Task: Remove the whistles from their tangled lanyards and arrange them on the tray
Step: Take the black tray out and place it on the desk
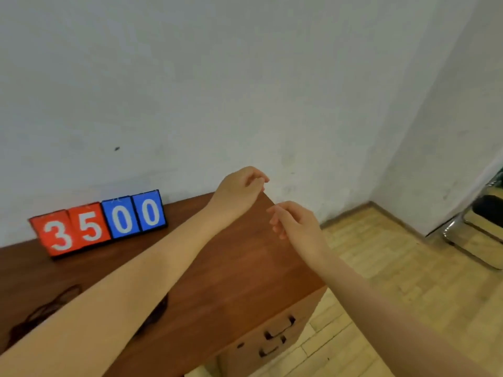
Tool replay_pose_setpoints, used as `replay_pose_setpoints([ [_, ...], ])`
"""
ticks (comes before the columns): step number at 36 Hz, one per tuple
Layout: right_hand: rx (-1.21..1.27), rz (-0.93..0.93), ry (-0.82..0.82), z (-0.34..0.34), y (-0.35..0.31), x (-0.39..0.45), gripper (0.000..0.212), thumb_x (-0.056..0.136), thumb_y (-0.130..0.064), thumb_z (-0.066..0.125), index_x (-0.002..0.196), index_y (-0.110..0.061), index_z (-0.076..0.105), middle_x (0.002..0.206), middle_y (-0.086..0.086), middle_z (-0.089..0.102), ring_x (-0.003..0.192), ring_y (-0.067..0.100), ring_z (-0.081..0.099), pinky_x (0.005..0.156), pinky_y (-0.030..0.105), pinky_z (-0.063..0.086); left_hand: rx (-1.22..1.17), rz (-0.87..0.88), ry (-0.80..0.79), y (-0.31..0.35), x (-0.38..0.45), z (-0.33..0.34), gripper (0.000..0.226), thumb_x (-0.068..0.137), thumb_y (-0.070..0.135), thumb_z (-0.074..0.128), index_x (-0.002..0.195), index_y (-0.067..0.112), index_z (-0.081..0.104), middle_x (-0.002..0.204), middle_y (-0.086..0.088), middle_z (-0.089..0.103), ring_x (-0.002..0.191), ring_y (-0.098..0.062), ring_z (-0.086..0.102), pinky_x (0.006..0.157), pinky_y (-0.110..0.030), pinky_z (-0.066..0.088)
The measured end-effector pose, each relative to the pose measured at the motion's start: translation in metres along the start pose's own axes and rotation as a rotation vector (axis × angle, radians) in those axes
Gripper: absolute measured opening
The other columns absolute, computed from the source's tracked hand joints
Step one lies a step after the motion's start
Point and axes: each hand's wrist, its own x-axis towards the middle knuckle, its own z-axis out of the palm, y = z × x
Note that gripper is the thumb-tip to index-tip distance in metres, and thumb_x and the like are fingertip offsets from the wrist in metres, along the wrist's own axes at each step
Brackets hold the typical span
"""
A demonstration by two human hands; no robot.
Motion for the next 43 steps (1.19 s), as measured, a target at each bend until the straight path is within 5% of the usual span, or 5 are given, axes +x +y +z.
replay_pose_setpoints([
  [6,-0.001,-0.020,-0.179,0.049,0.011,0.011,0.020,0.097,-0.022,0.049,0.092,-0.023,0.068,0.078,-0.004,0.066,0.068,0.002,0.060,0.059,0.015,0.048,-0.018,-0.198,0.126,-0.058,-0.027,-0.018,0.020,0.098,0.024,0.043,0.096,0.035,0.059,0.090,0.015,0.064,0.082,0.000,0.058,0.077,-0.025,0.047],
  [19,0.060,0.143,-0.599,0.192,0.050,-0.043,0.021,0.097,-0.017,0.047,0.092,-0.021,0.068,0.078,-0.006,0.064,0.065,0.000,0.059,0.058,0.017,0.047,0.000,-0.630,0.385,-0.183,-0.171,-0.059,0.021,0.100,0.019,0.043,0.101,0.026,0.063,0.093,0.009,0.065,0.085,-0.006,0.060,0.080,-0.027,0.049],
  [32,0.061,0.168,-0.863,0.287,0.086,-0.135,0.020,0.098,-0.018,0.048,0.091,-0.023,0.066,0.079,-0.007,0.064,0.071,0.002,0.060,0.067,0.020,0.047,0.036,-0.832,0.580,-0.240,-0.303,-0.078,0.019,0.100,0.018,0.044,0.100,0.027,0.061,0.092,0.011,0.064,0.088,-0.010,0.060,0.080,-0.027,0.047],
  [43,-0.109,0.154,-0.935,0.347,0.125,-0.189,0.018,0.097,-0.020,0.049,0.093,-0.027,0.065,0.089,-0.013,0.064,0.086,0.002,0.060,0.076,0.018,0.046,0.107,-0.958,0.448,-0.312,-0.393,-0.085,0.016,0.100,0.023,0.046,0.104,0.026,0.061,0.101,0.008,0.063,0.096,-0.006,0.058,0.078,-0.022,0.043],
])
